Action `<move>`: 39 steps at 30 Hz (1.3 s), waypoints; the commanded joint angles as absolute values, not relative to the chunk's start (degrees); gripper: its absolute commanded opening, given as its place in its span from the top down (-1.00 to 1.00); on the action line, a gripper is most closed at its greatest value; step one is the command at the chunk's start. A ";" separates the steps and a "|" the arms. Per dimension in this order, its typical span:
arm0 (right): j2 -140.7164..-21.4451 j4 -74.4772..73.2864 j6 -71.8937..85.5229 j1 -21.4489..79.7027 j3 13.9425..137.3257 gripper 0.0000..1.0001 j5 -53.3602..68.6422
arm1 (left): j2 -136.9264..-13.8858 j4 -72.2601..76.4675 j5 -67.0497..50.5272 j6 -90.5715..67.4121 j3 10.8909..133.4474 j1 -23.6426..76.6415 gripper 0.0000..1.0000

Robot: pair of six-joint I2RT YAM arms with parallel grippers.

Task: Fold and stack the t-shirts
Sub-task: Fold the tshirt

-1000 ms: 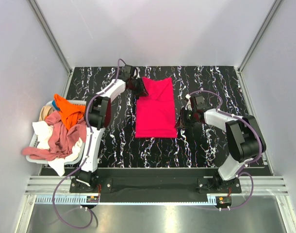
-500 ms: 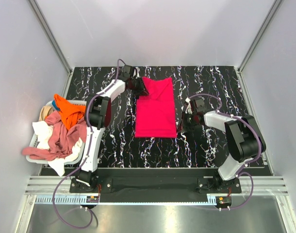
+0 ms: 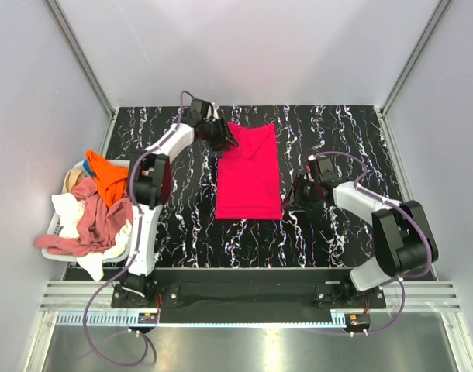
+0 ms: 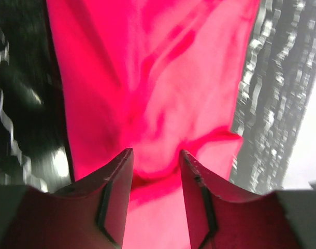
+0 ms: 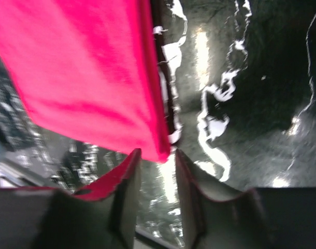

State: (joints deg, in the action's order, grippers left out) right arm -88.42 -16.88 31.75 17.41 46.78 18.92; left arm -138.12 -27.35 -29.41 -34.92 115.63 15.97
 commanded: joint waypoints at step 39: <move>-83.59 2.11 56.43 21.80 29.89 1.00 10.90 | -89.65 -12.75 -16.78 -42.44 43.69 27.69 -0.03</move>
